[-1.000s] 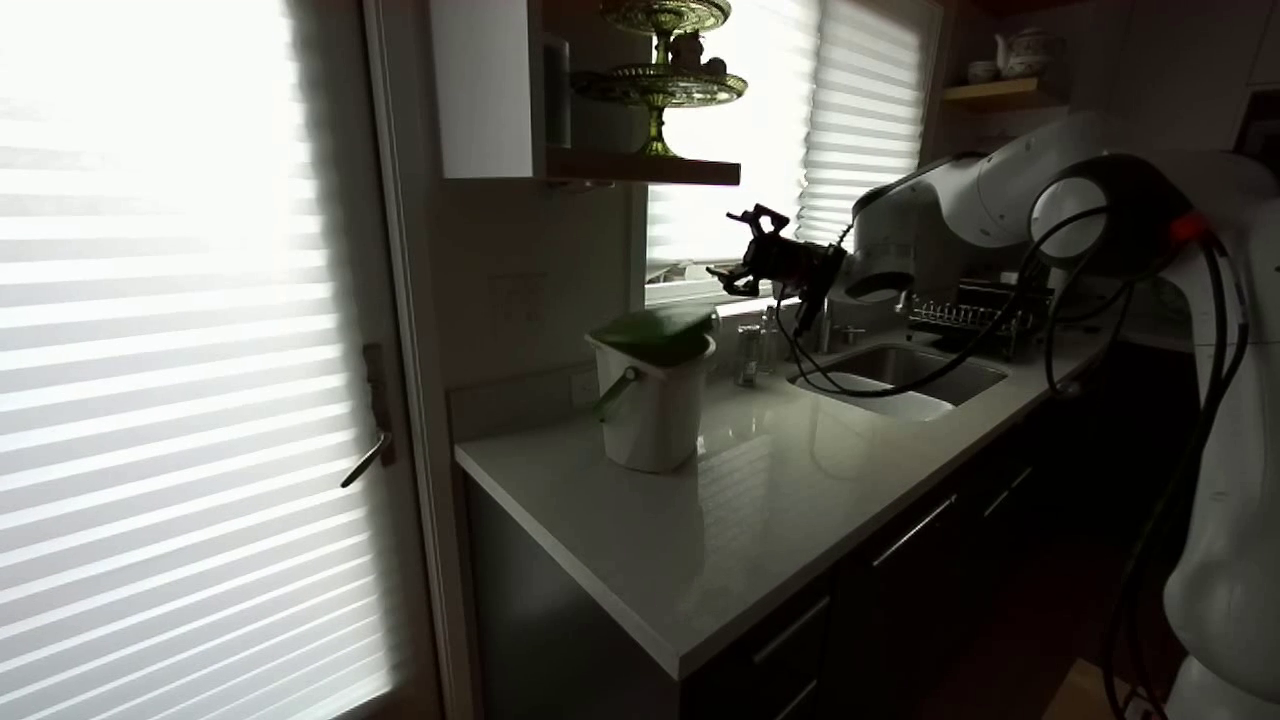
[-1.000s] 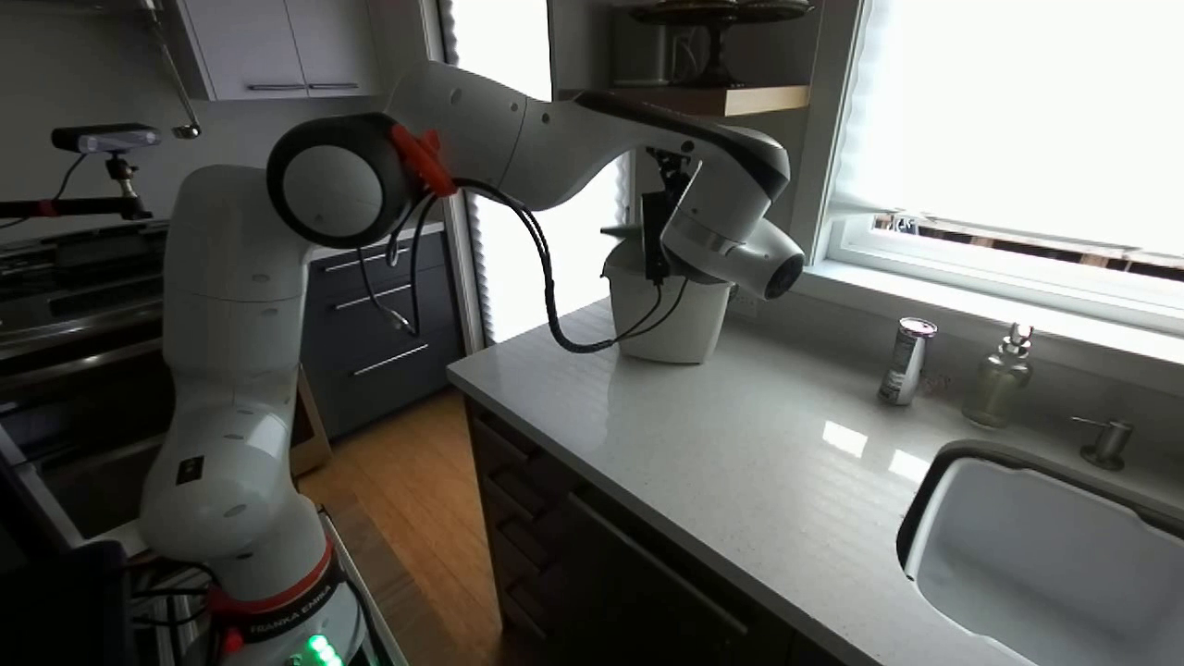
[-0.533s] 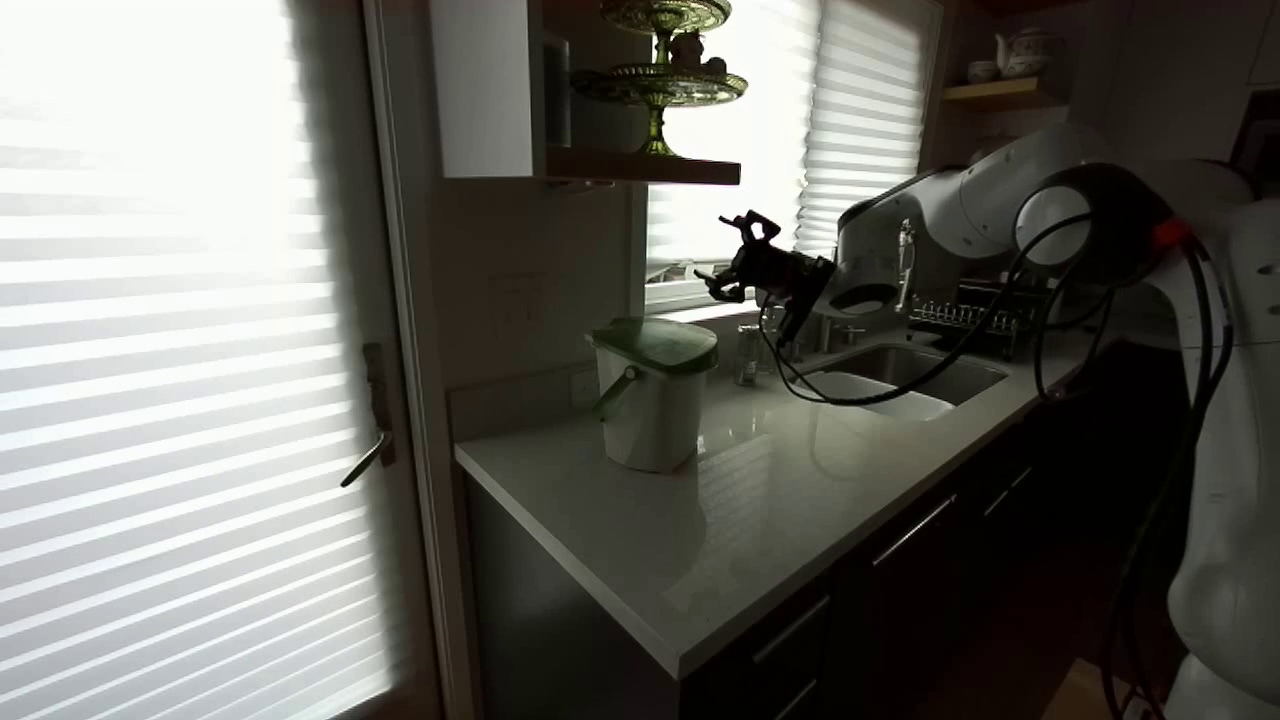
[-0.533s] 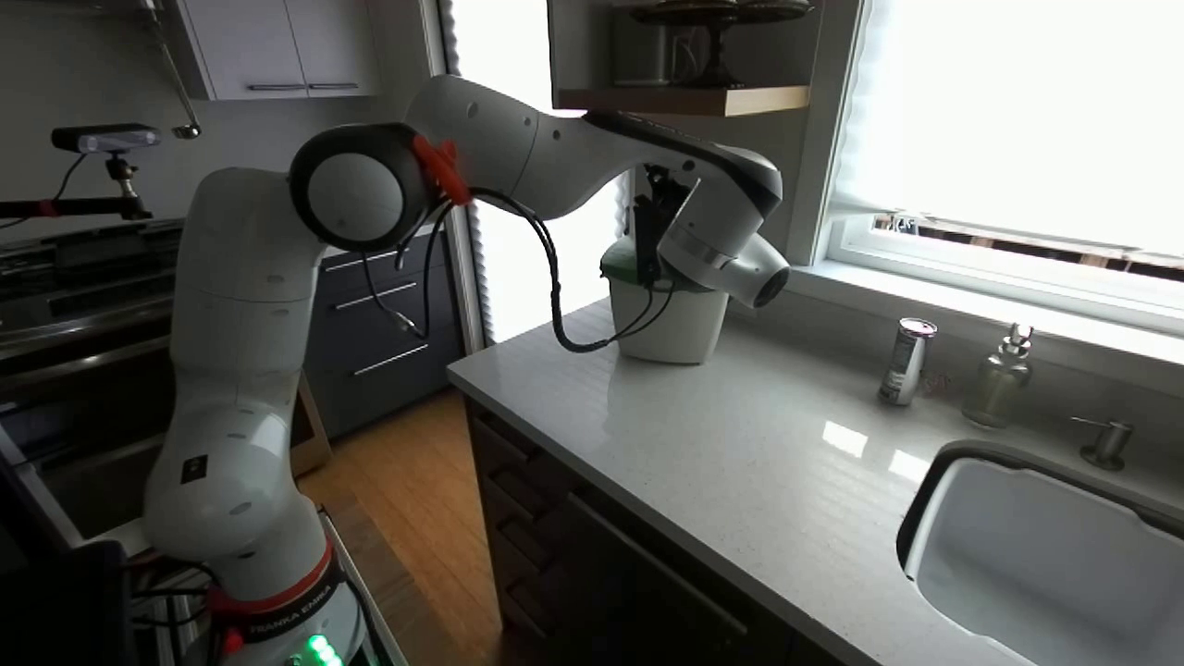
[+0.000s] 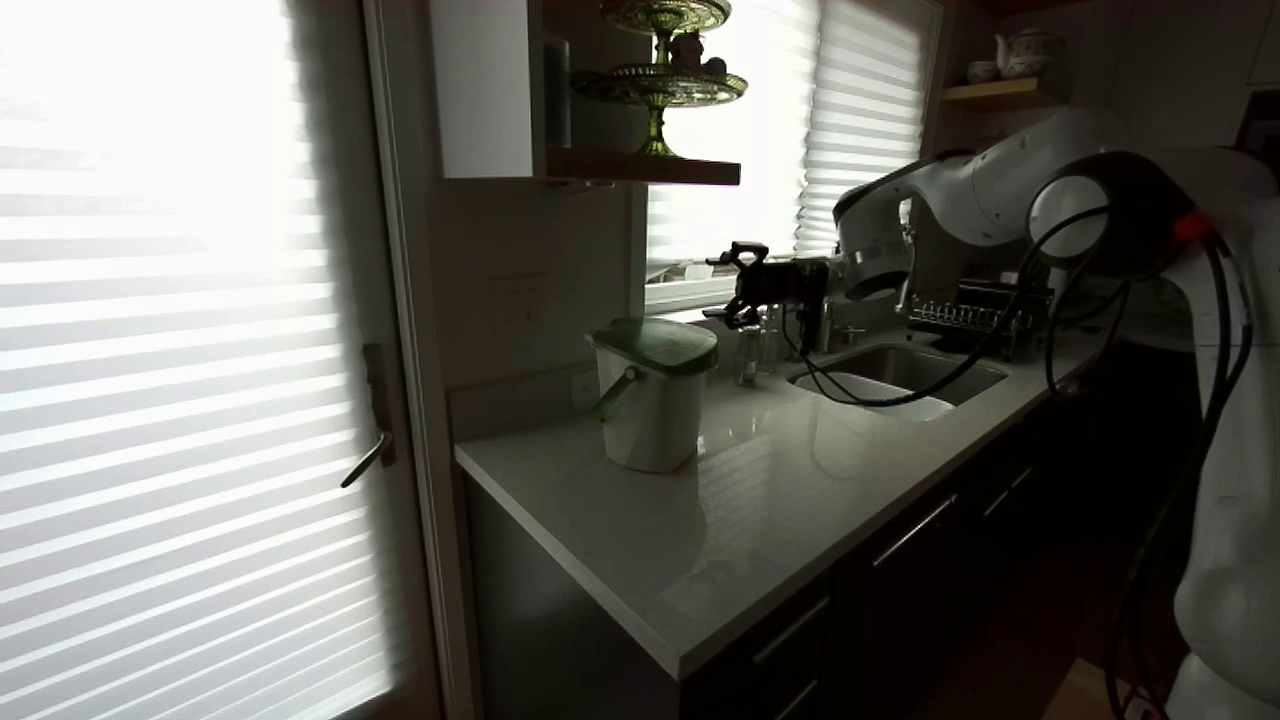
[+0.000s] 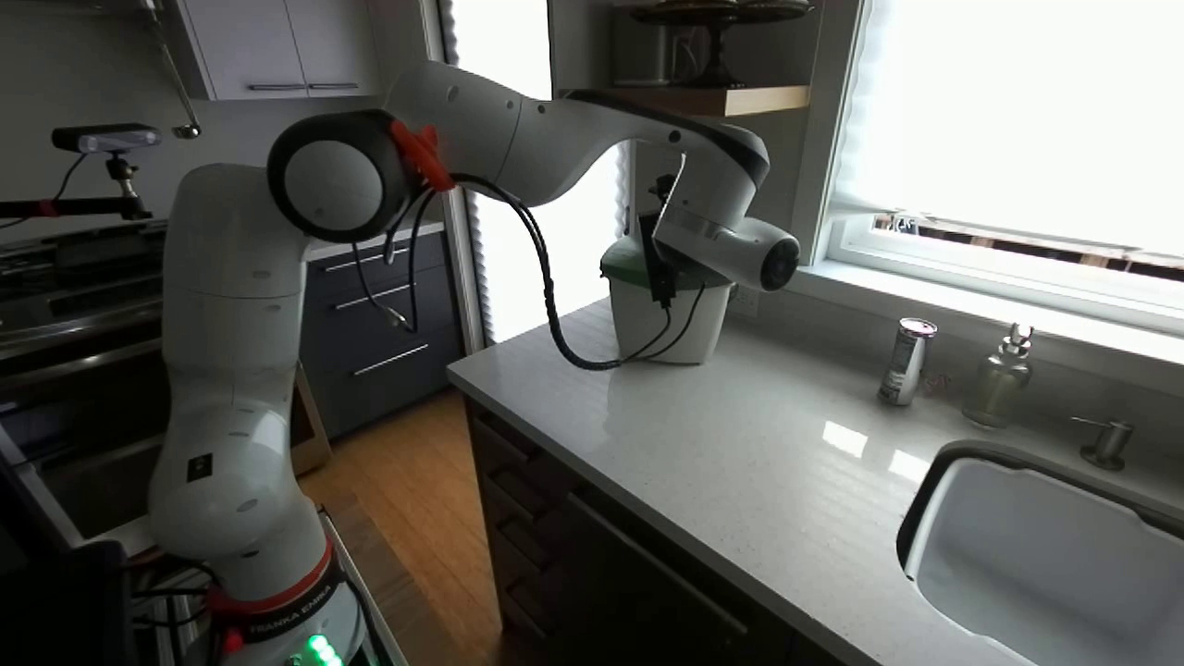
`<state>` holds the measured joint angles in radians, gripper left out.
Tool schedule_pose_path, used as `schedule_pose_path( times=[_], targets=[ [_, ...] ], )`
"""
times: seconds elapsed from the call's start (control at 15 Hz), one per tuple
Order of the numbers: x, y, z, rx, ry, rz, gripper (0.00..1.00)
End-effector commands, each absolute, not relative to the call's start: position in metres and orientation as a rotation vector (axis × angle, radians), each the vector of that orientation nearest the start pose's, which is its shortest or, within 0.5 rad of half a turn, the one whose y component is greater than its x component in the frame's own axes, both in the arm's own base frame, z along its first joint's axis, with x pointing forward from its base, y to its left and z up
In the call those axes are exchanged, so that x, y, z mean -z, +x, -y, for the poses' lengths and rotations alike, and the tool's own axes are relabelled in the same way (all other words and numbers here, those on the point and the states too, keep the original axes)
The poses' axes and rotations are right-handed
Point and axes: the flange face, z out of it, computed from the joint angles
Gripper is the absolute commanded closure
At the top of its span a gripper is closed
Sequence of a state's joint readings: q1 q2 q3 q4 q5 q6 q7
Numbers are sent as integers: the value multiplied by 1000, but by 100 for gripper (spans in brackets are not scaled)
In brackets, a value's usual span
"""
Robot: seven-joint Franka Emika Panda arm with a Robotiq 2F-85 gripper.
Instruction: Open the lid of the bin
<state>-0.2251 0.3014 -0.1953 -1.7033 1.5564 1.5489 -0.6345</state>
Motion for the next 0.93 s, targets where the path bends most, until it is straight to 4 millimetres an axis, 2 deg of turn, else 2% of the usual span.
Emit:
schedule_pose_path(
  times=[0.0,0.27,0.47,0.87],
  targets=[
    [-476,606,161,392,-1766,-260,0],
    [-451,598,173,308,-1791,-284,0],
    [-428,599,173,269,-1785,-301,0],
    [-398,607,166,237,-1779,-319,0]
  ],
)
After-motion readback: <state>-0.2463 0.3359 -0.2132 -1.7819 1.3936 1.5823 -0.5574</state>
